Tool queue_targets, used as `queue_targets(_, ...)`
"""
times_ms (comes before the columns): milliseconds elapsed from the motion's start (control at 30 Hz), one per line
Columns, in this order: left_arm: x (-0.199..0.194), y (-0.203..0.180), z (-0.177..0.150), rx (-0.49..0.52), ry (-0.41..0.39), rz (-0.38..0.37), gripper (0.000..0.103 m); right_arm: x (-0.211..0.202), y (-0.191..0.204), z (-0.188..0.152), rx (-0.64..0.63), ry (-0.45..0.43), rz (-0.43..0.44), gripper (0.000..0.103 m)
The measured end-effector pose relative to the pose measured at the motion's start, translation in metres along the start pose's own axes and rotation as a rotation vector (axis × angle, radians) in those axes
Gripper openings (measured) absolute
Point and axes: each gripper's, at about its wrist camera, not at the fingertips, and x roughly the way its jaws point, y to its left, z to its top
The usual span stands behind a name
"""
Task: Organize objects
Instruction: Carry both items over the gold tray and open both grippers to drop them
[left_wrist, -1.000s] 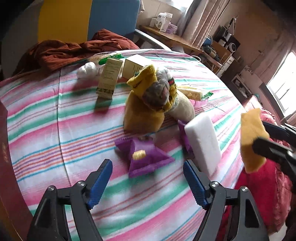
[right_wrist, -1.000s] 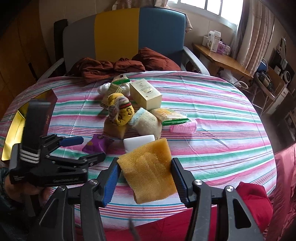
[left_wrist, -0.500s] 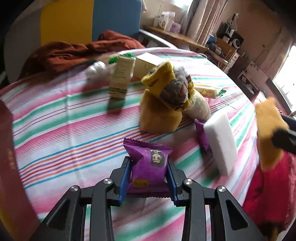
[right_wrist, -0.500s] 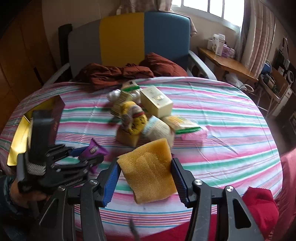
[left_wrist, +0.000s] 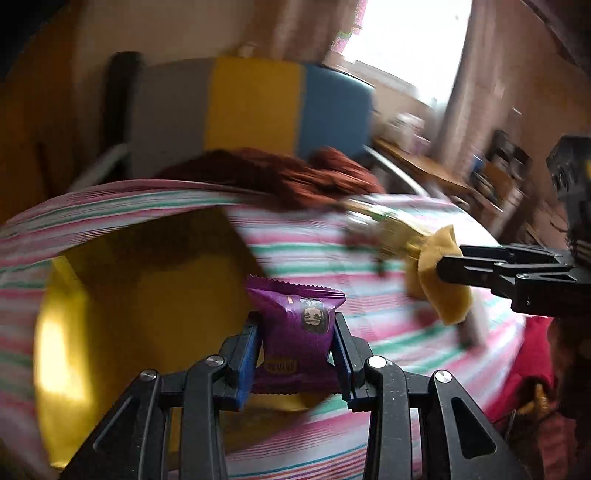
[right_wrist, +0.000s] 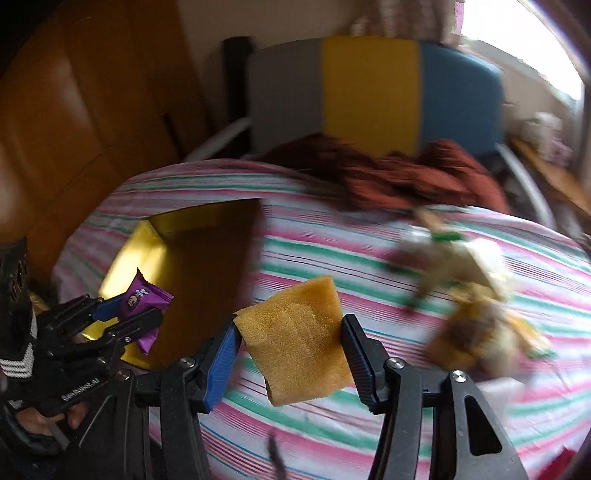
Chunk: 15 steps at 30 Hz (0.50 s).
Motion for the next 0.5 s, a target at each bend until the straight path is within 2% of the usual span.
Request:
queue_targets(100, -0.014, 0.045, -0.008, -0.054, -0.025, 0.104, 0.037, 0.036, 0.039, 0.024, -0.017, 0.027, 0.076, 0.056)
queue_targets(167, -0.014, 0.078, -0.016, -0.096, -0.008, 0.183, 0.037, 0.057, 0.063, 0.039, -0.014, 0.038, 0.11, 0.059)
queue_targets(200, -0.016, 0.087, -0.02, -0.114, -0.003, 0.192, 0.037, 0.068, 0.074, 0.048, -0.009, 0.038, 0.132, 0.059)
queue_targets(233, -0.019, 0.097, -0.025, -0.131, 0.001, 0.202, 0.037, 0.074, 0.08, 0.053, -0.001, 0.035, 0.15, 0.061)
queue_targets(300, -0.022, 0.113, -0.035, -0.15, 0.009, 0.236, 0.037, 0.087, 0.095, 0.064, 0.03, 0.027, 0.17, 0.074)
queue_targets(333, -0.023, 0.119, -0.04, -0.162, 0.011, 0.242, 0.04, 0.091, 0.1, 0.067, 0.039, 0.02, 0.174, 0.082)
queue_targets(400, -0.026, 0.129, -0.05, -0.189, 0.014, 0.253, 0.049, 0.096, 0.107, 0.069, 0.054, 0.013, 0.189, 0.083)
queue_targets(433, -0.028, 0.133, -0.054, -0.199, 0.012, 0.267, 0.058, 0.097, 0.11, 0.067, 0.059, 0.016, 0.197, 0.083)
queue_targets(500, -0.033, 0.138, -0.063, -0.222, 0.002, 0.287, 0.065, 0.097, 0.115, 0.061, 0.052, 0.015, 0.202, 0.083)
